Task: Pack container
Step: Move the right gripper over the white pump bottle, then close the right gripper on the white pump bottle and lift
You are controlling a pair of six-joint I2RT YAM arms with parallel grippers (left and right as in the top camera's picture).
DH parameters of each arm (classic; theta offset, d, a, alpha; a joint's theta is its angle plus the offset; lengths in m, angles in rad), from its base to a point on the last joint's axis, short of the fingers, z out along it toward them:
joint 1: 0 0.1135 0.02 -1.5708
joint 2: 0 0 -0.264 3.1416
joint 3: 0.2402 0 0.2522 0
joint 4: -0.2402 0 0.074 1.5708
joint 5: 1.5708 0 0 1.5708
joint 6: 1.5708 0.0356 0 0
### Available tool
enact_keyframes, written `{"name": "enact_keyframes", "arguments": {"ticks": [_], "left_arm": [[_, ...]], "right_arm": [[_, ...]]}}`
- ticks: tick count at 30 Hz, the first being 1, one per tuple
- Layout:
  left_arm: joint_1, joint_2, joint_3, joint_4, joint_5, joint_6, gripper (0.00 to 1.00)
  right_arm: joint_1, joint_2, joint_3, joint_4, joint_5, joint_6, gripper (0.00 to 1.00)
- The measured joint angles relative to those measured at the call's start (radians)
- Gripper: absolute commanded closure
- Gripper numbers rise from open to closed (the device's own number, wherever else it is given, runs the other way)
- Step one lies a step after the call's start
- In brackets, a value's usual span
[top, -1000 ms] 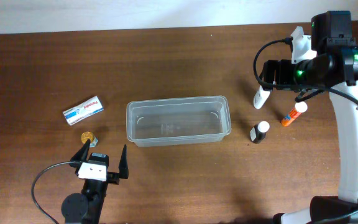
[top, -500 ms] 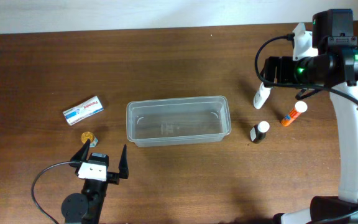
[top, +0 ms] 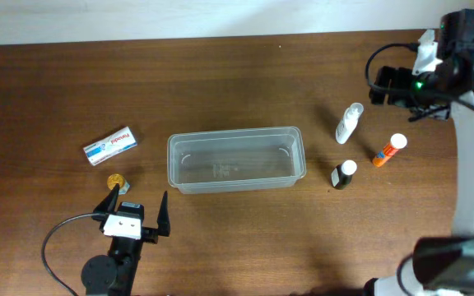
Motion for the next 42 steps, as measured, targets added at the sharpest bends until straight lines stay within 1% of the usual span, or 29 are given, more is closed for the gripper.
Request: {"name": "enact_keyframes", "arguments": {"ticks": [7,11,19,24,27,33,35,36,38,40,42], "left_arm": [[0.000,0.000,0.000,0.000,0.000,0.000,0.01],[0.000,0.000,0.000,0.000,0.000,0.000,0.01],[0.000,0.000,0.000,0.000,0.000,0.000,0.01],[0.000,0.000,0.000,0.000,0.000,0.000,0.00],[0.000,0.000,0.000,0.000,0.000,0.000,0.01],[0.000,0.000,0.000,0.000,0.000,0.000,0.01],[0.000,0.000,0.000,0.000,0.000,0.000,0.00],[0.000,0.000,0.000,0.000,0.000,0.000,0.01],[0.000,0.000,0.000,0.000,0.000,0.000,0.01],[0.000,0.000,0.000,0.000,0.000,0.000,0.01],[0.000,0.000,0.000,0.000,0.000,0.000,0.01]], "right_arm": [[0.000,0.150,0.000,0.000,0.000,0.000,0.01],[0.007,0.189,0.000,0.019,0.000,-0.002,0.01],[0.089,0.248,0.000,0.091,0.002,-0.003,0.01],[0.125,0.311,0.000,0.106,0.038,0.018,0.00],[0.124,0.343,0.000,0.108,0.050,0.023,0.05],[0.124,0.384,0.000,0.122,0.061,0.027,0.17],[0.124,0.389,0.000,0.124,0.061,0.027,0.24],[0.124,0.393,0.000,0.125,0.061,0.028,0.30],[0.124,0.401,0.000,0.126,0.061,0.032,0.38],[0.124,0.405,0.000,0.125,0.061,0.030,0.40],[0.124,0.406,0.000,0.121,0.061,0.029,0.45]]}}
